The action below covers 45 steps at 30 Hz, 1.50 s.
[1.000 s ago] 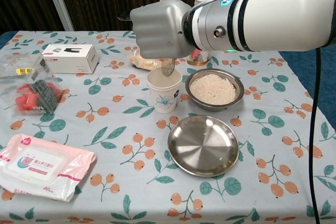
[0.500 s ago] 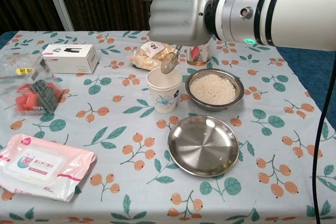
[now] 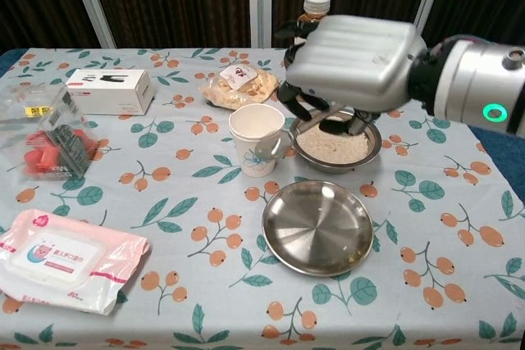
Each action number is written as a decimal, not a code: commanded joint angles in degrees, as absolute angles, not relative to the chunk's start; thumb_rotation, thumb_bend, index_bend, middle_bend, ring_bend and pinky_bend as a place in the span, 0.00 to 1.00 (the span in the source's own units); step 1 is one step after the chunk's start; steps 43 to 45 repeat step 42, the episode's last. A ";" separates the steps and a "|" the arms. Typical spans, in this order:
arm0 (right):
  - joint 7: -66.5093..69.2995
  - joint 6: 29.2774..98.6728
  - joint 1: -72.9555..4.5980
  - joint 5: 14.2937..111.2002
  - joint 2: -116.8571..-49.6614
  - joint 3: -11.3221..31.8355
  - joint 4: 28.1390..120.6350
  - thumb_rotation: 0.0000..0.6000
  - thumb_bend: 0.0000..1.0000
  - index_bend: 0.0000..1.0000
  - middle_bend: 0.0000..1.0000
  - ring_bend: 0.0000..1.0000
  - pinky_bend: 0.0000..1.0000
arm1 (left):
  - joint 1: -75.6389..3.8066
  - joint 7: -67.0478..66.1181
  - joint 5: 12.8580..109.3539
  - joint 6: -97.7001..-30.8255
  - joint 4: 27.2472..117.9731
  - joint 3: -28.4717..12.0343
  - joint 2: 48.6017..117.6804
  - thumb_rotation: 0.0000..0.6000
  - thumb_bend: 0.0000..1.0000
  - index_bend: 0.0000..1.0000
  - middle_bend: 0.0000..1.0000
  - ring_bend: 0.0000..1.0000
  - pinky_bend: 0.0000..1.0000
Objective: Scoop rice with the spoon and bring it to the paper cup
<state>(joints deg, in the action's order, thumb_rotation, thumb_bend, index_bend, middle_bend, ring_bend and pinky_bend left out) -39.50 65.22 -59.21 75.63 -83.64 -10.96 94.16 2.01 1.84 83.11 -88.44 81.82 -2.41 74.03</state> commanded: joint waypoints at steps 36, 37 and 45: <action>-18.90 92.03 -22.34 81.54 -71.40 -7.72 94.04 1.00 0.21 0.05 0.15 0.01 0.00 | 0.60 1.66 84.26 -87.98 81.68 -2.95 74.12 1.00 0.12 0.15 0.15 0.11 0.08; -17.48 92.48 -21.14 80.88 -70.58 -7.80 94.53 1.00 0.21 0.04 0.14 0.00 0.00 | 0.44 1.52 84.38 -87.91 81.82 -2.97 74.09 1.00 0.12 0.15 0.15 0.11 0.08; -11.39 95.09 -16.37 80.82 -68.05 -7.60 96.06 1.00 0.21 0.03 0.12 0.00 0.00 | -0.19 0.61 84.83 -87.87 82.58 -3.18 73.92 1.00 0.12 0.15 0.15 0.11 0.08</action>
